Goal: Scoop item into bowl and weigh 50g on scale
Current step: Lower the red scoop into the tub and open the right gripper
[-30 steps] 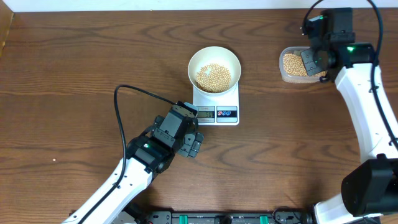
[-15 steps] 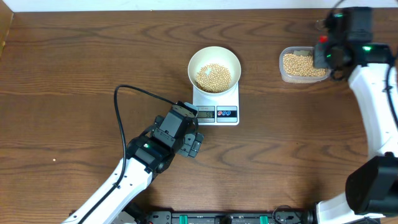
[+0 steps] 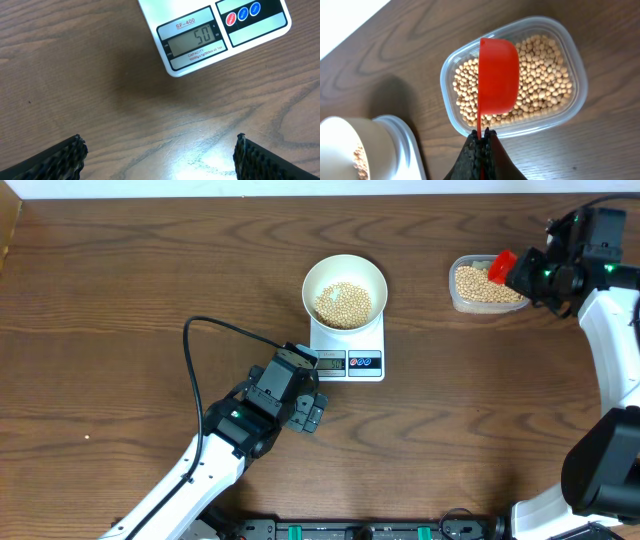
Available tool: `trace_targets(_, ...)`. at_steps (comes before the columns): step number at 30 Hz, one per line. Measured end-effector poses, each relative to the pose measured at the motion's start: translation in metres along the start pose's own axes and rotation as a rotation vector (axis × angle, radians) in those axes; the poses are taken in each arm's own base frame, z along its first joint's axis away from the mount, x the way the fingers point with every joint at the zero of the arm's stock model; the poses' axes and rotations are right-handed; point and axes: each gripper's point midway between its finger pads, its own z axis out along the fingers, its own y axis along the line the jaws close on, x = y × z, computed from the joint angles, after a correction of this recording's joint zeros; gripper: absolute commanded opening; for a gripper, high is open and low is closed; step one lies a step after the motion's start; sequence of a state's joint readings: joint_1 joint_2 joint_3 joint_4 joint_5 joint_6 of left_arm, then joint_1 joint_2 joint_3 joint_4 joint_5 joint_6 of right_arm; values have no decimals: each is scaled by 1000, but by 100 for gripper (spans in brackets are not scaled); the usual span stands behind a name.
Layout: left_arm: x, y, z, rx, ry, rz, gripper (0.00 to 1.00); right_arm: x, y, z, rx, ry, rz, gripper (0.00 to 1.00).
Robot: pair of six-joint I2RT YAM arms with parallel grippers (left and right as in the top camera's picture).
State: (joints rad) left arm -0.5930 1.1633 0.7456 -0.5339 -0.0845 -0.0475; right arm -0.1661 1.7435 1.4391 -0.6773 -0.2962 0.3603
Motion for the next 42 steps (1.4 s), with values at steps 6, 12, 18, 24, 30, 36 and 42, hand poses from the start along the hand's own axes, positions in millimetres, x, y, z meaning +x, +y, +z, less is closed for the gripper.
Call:
trace_targets(6, 0, 0, 0, 0, 0, 0, 96, 5, -7, 16, -11, -25, 95, 1)
trace_targets(12, 0, 0, 0, 0, 0, 0, 96, 17, -14, 24, -2, -4, 154, 27)
trace_targets(18, 0, 0, 0, 0, 0, 0, 96, 26, -18, 23, 2, 37, 177, 65)
trace_targets(24, 0, 0, 0, 0, 0, 0, 96, 36, -30, 19, 16, 88, 204, 99)
trace_targets(30, 0, 0, 0, 0, 0, 0, 96, 45, -42, 13, 19, 137, 209, 99)
trace_targets(36, 0, 0, 0, 0, 0, 0, 96, 51, -44, 10, -8, 169, 186, 99)
trace_targets(42, 0, 0, 0, 0, 0, 0, 96, 46, -7, -23, -177, 135, 15, 99)
